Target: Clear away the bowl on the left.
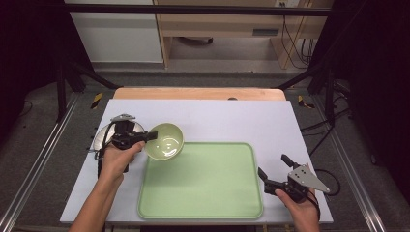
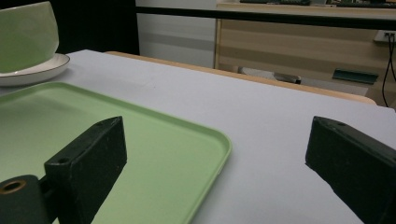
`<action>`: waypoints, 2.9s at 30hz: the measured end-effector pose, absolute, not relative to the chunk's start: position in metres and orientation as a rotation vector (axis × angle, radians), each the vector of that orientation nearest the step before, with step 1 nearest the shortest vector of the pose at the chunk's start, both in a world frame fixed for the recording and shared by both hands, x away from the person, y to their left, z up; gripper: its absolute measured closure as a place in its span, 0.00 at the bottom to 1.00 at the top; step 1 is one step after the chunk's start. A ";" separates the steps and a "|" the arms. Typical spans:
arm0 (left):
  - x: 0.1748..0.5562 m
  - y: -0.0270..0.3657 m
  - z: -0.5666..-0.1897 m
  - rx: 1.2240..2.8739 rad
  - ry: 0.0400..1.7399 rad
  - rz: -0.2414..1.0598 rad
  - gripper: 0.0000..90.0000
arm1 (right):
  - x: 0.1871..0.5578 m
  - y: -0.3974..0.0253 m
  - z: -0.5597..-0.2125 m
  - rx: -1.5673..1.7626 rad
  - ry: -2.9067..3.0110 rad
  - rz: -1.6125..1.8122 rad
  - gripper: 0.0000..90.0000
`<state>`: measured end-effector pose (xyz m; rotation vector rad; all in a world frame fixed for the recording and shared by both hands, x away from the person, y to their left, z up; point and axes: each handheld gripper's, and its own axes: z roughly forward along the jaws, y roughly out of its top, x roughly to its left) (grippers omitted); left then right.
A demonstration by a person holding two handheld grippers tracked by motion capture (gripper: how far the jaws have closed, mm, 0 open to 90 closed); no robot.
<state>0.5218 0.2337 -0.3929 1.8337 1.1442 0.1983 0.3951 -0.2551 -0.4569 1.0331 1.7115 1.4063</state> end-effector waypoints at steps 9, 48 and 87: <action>0.517 0.220 -0.396 1.891 1.115 0.205 0.92 | 0.395 -0.255 -0.457 1.040 1.712 1.406 0.06; 0.498 0.174 -0.418 1.974 1.018 0.125 0.92 | 0.395 -0.256 -0.457 1.035 1.711 1.409 0.06; 0.491 0.147 -0.443 2.086 0.978 0.034 0.92 | 0.395 -0.257 -0.457 1.034 1.716 1.405 0.06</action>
